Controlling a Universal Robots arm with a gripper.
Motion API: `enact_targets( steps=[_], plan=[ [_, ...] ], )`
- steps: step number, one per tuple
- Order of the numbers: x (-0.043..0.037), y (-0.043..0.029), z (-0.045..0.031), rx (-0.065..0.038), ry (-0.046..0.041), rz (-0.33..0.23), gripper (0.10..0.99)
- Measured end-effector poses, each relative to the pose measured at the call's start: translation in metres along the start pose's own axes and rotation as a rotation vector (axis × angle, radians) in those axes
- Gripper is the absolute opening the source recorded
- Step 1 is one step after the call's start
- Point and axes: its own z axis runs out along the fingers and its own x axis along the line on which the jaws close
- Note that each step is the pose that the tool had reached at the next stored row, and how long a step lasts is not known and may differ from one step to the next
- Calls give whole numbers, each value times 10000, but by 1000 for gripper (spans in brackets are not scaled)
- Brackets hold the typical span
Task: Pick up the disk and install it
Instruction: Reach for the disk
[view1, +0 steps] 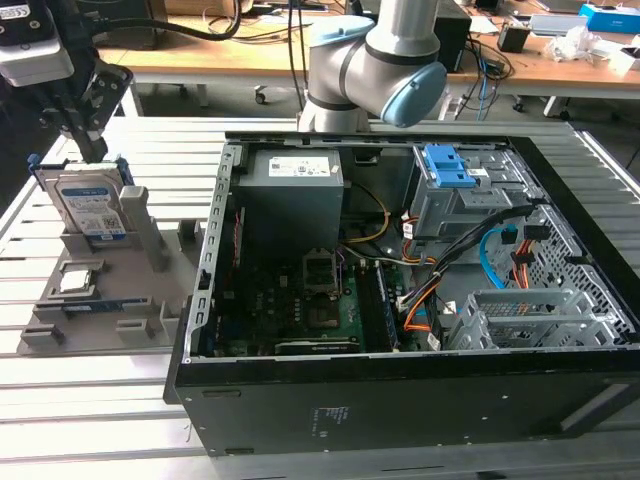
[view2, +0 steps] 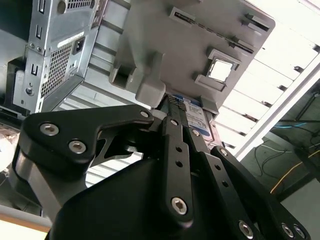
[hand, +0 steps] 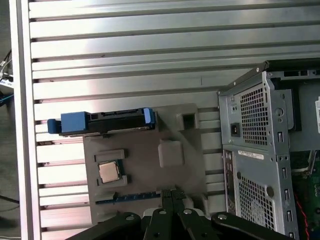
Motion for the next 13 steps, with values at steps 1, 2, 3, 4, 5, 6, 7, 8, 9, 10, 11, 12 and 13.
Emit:
enact_targets(
  steps=[1, 2, 3, 4, 5, 6, 7, 8, 9, 10, 11, 12, 13],
  plan=[
    [13, -1, 0, 0, 0, -1, 106],
    [37, -3, -1, 0, 1, -1, 106],
    [50, -4, -2, 1, 1, -1, 106],
    [72, -6, -2, 0, 1, -1, 106],
    [87, -7, -3, 1, 1, -1, 106],
    [101, -8, -3, 0, 1, -1, 106],
    [117, -9, -3, 1, 1, -1, 106],
    [132, -10, -4, 0, 1, -1, 106],
    [147, -11, -4, 0, 0, -1, 106],
    [167, -12, -5, 0, 0, 0, 106],
    [189, -14, -5, 0, 1, 0, 106],
    [210, -16, -6, 0, 0, 0, 106],
    [233, -17, -6, 0, 1, -1, 106]
  ],
)
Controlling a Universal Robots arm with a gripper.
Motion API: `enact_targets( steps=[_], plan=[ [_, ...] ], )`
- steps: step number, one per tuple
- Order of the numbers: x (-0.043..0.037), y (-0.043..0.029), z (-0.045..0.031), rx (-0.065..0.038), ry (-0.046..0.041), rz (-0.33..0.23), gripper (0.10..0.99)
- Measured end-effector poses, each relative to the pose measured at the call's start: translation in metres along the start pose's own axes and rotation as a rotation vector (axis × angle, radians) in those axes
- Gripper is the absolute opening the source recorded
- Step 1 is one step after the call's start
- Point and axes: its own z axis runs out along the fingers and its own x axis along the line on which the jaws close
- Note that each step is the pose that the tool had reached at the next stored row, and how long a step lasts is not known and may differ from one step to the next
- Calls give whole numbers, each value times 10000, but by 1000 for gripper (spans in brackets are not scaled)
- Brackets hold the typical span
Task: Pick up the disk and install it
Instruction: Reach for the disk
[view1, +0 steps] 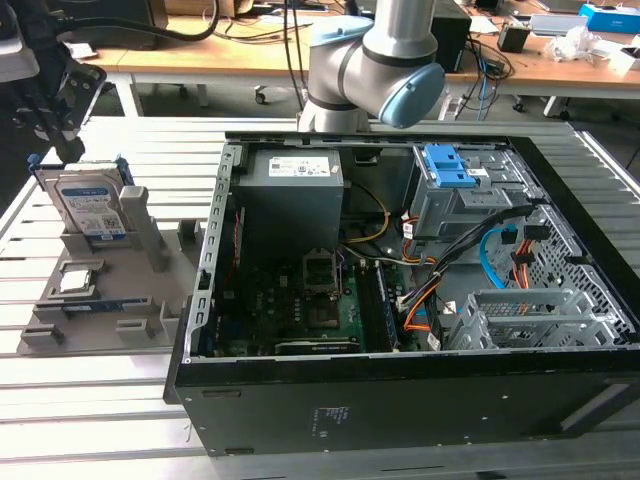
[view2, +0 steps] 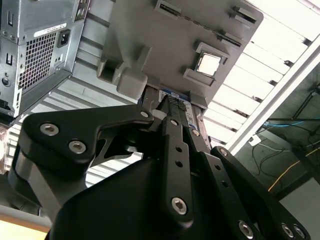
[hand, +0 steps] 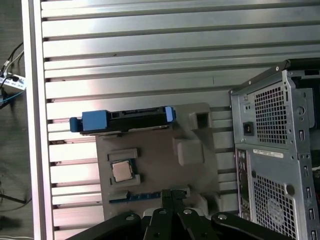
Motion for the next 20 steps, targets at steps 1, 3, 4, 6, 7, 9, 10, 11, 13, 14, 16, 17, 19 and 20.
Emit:
enact_targets(
  steps=[1, 3, 4, 6, 7, 9, 10, 11, 13, 14, 16, 17, 19, 20],
  plan=[
    [15, -1, 0, 0, 0, 0, 106],
    [64, -5, -1, 0, 0, -1, 106],
    [80, -6, -2, 0, 0, 0, 106],
    [129, -10, -3, 0, 0, 0, 106],
    [160, -12, -4, 0, 0, -1, 106],
    [226, -17, -6, 0, 1, 0, 106],
    [250, -19, -6, 0, 0, 0, 106],
    [277, -21, -7, 0, 0, 0, 106],
    [347, -26, -8, 0, 0, 0, 106],
    [380, -28, -9, 0, 0, -1, 106],
    [448, -34, -11, 0, 1, -1, 106],
    [473, -35, -12, 0, 0, -1, 106],
    [519, -39, -12, 0, -1, 0, 106],
    [538, -40, -13, 0, 0, 0, 106]
  ],
)
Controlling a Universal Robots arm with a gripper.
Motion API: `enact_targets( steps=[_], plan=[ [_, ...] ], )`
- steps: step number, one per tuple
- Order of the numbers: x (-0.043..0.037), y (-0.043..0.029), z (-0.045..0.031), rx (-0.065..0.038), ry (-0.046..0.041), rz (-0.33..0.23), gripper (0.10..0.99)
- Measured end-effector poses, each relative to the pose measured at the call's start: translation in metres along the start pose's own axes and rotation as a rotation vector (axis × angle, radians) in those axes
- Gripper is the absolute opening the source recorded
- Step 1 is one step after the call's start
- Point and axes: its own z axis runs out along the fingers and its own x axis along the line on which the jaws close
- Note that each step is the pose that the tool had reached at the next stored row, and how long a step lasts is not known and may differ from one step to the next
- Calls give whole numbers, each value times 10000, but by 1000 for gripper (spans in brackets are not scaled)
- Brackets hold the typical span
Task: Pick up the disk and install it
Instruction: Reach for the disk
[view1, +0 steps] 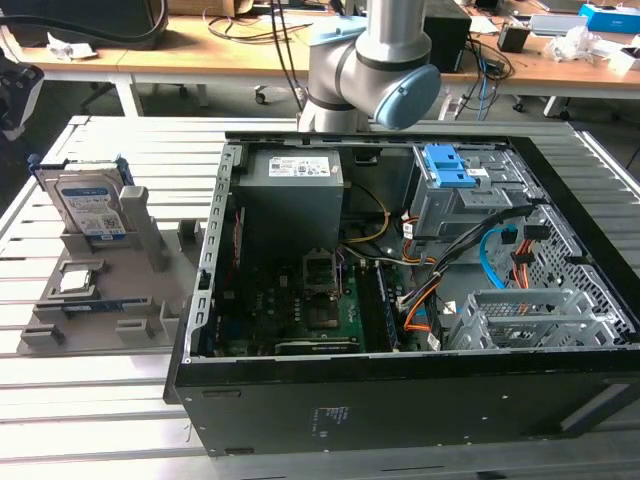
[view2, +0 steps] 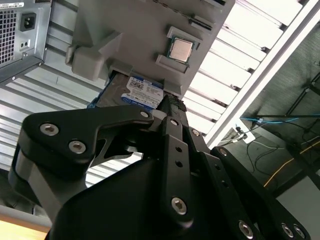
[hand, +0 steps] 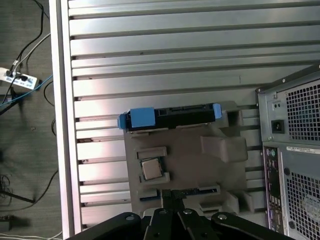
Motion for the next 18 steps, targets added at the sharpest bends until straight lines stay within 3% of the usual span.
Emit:
enact_targets(
  steps=[7, 16, 18],
  plan=[
    [156, -11, -3, 0, 1, -1, 106],
    [228, 189, 8, 59, -5, -2, 106],
    [244, 202, 9, 73, -5, -2, 106]
  ],
)
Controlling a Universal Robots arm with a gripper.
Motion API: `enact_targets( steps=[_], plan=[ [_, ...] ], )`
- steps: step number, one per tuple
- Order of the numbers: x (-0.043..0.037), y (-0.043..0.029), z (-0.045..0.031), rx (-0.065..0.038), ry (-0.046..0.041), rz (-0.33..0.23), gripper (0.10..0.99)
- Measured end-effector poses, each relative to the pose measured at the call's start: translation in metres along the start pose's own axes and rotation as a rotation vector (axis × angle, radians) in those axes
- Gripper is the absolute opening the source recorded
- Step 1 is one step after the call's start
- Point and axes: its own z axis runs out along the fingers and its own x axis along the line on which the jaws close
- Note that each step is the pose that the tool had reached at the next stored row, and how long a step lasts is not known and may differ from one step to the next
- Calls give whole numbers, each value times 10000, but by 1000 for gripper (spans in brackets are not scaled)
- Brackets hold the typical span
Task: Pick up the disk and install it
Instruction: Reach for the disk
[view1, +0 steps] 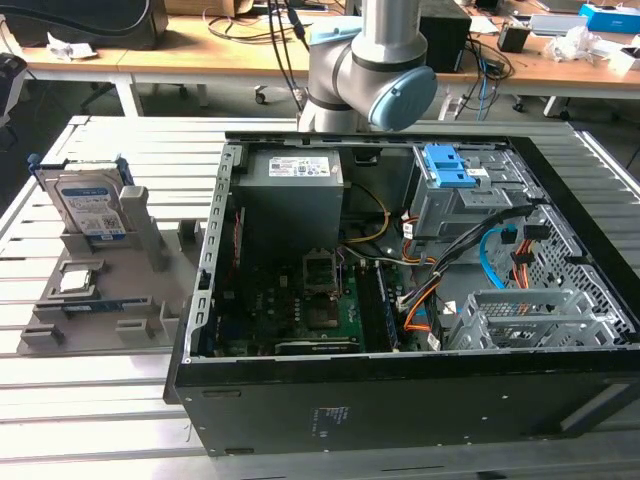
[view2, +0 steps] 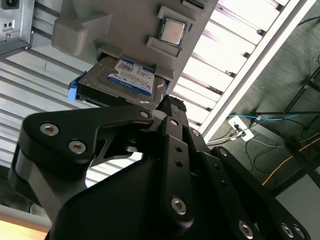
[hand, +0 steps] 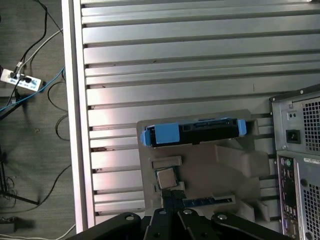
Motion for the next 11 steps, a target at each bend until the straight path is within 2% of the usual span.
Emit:
enact_targets(
  steps=[5, 11],
  plan=[
    [29, 25, 1, 20, -2, -1, 106],
    [60, 83, 3, 134, -10, -5, 106]
  ],
)
